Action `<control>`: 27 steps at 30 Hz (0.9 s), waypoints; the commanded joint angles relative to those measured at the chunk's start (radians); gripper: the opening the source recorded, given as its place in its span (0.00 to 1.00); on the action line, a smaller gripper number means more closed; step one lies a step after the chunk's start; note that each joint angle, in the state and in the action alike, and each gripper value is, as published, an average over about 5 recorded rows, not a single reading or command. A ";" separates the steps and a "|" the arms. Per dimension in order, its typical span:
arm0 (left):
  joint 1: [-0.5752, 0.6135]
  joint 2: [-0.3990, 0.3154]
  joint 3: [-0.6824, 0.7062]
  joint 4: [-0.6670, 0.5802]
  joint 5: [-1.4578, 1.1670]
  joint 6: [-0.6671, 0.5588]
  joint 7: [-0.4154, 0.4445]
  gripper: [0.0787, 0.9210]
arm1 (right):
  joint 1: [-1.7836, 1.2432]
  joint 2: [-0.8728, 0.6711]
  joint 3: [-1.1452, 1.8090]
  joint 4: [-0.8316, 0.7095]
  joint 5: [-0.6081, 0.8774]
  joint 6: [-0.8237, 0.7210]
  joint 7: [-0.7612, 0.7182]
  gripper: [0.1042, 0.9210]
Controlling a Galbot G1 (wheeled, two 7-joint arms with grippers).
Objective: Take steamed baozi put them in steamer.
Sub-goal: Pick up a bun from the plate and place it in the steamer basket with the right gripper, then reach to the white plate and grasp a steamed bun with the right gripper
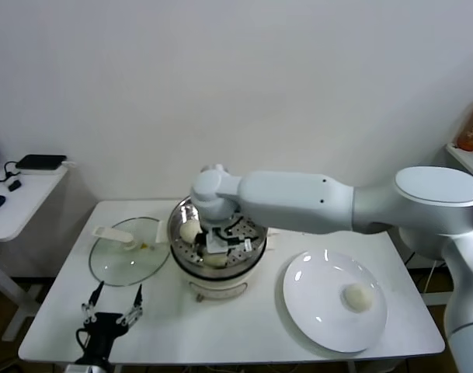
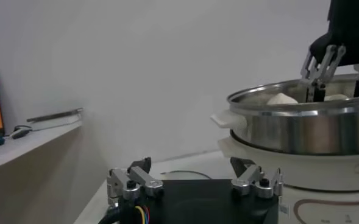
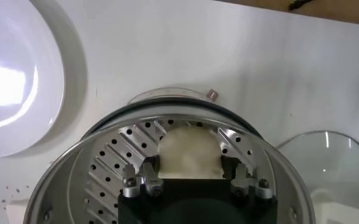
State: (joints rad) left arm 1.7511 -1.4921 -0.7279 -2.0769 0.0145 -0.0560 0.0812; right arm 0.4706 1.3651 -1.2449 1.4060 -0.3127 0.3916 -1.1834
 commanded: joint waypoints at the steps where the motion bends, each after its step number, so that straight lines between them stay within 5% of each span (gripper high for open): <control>1: 0.000 -0.001 0.000 0.003 0.000 -0.001 0.000 0.88 | -0.006 -0.001 0.000 0.003 0.003 0.000 -0.001 0.74; 7: -0.004 -0.001 0.000 0.003 0.000 0.001 0.000 0.88 | 0.003 -0.006 0.011 -0.006 0.012 0.010 -0.006 0.87; 14: -0.007 -0.002 0.003 0.002 0.002 0.002 0.000 0.88 | 0.041 -0.026 0.051 -0.027 0.025 0.042 -0.026 0.88; 21: -0.006 -0.002 0.007 -0.002 0.003 0.002 0.000 0.88 | 0.188 -0.118 0.025 -0.032 0.212 -0.011 -0.047 0.88; 27: -0.008 0.000 0.015 -0.005 0.004 0.001 0.001 0.88 | 0.318 -0.280 -0.135 -0.024 0.500 -0.269 0.105 0.88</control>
State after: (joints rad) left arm 1.7439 -1.4943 -0.7172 -2.0798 0.0175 -0.0542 0.0811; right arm 0.6241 1.2510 -1.2468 1.3821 -0.1321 0.3459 -1.2001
